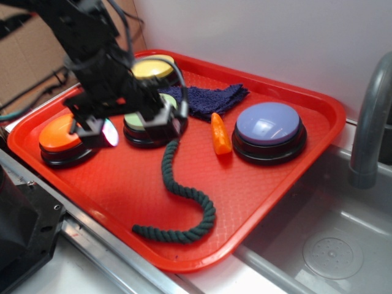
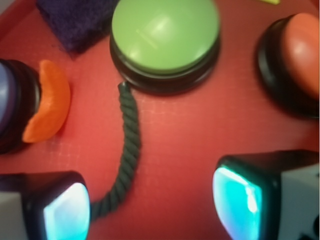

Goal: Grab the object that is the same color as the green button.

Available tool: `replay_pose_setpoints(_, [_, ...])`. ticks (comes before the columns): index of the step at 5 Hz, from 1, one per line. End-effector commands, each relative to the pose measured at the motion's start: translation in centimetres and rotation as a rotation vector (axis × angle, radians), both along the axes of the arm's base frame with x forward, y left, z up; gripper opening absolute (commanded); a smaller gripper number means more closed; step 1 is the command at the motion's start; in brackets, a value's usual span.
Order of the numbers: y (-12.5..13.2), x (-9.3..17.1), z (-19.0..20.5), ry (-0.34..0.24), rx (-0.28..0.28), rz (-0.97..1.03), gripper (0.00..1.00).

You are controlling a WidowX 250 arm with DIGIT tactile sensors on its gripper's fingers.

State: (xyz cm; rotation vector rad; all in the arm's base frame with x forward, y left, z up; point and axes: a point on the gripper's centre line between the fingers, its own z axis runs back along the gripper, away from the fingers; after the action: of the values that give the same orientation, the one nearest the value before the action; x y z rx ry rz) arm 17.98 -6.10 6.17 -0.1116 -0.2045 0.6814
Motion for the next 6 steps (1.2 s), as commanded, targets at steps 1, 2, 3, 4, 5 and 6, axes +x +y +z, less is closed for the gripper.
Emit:
replay_pose_setpoints(1, [-0.4,1.8,-2.8,-0.077,0.005,-0.015,1.0])
replay_pose_setpoints(2, [-0.3,1.9,-3.3,-0.084,0.004,-0.013,1.0])
replay_pose_setpoints(3, [-0.6,2.0,-4.1,-0.085,-0.006,-0.027,1.0])
replay_pose_setpoints(4, [-0.9,2.2,-4.8,-0.054,0.032,-0.041,1.0])
replay_pose_setpoints(5, [-1.1,2.1,-5.2,-0.036,0.055,-0.05,1.0])
replay_pose_setpoints(6, [-1.3,1.9,-5.4,-0.032,0.07,-0.044,0.76])
